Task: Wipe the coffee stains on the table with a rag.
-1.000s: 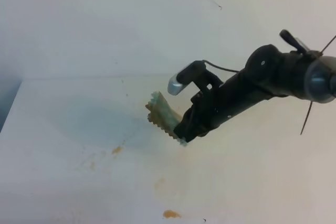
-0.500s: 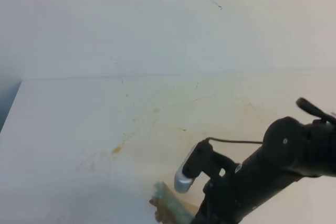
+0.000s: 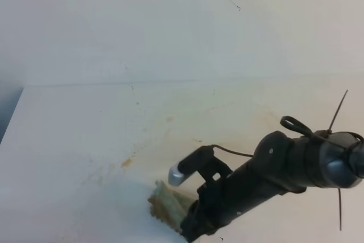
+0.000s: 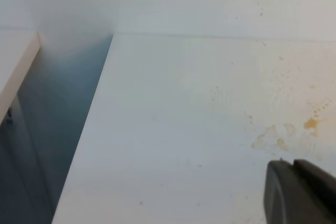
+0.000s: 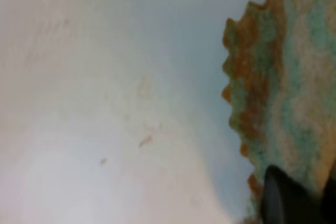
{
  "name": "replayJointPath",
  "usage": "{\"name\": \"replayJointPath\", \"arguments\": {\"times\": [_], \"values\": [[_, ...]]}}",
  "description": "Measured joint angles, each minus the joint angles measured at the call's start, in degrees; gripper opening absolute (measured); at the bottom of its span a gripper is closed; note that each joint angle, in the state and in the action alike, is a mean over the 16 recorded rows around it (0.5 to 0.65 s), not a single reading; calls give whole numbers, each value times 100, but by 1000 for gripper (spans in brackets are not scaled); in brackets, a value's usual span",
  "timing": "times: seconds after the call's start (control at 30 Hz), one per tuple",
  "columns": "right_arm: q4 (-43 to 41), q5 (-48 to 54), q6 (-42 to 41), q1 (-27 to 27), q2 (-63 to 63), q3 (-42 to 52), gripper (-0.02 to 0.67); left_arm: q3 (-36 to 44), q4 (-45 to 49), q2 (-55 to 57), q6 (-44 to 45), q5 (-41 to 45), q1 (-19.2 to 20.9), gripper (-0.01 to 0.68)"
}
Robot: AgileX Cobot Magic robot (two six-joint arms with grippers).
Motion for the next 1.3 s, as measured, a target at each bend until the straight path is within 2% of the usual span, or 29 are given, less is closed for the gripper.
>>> {"name": "replayJointPath", "arguments": {"times": [0.17, 0.33, 0.6, 0.77, 0.87, 1.13, 1.3], "values": [[-41, -148, 161, -223, 360, -661, 29, 0, 0, 0, 0, 0, 0, -4], [-262, -62, 420, -746, 583, -1254, 29, 0, 0, 0, 0, 0, 0, -4], [-836, 844, 643, -1899, 614, -1698, 29, 0, 0, 0, 0, 0, 0, -4], [-1356, 1503, 730, -2405, 564, -1732, 36, 0, 0, 0, 0, 0, 0, -4], [-1674, 1814, 817, -2567, 557, -1736, 68, 0, 0, 0, 0, 0, 0, -4], [-2227, 2150, 1351, -2692, 533, -1737, 250, 0, 0, 0, 0, 0, 0, -4], [-2198, 2263, 1504, -2699, 332, -1737, 264, 0, 0, 0, 0, 0, 0, -4]]}}
